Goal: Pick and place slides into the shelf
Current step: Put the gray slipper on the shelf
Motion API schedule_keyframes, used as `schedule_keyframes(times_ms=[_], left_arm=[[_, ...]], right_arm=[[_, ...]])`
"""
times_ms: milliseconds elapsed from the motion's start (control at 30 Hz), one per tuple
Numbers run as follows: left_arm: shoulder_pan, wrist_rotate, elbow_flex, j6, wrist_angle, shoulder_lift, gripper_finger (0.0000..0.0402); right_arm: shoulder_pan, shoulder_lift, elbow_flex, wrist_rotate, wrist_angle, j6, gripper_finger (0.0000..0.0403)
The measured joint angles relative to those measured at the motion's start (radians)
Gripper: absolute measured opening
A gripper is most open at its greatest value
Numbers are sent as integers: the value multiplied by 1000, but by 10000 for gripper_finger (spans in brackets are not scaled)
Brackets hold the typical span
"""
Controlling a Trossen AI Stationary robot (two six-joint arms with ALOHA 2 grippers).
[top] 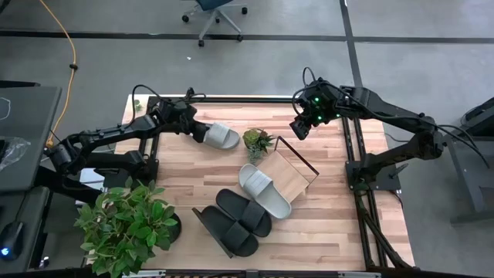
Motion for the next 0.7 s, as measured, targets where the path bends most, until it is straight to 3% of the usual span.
schedule_keyframes(times_ms=[233,700], left_arm=[[-2,-14,0,29,1,4,193],[-2,-16,0,17,56,153,198]], right_arm=[[0,0,0,3,0,-3,156],[0,0,0,4,1,-19,156]])
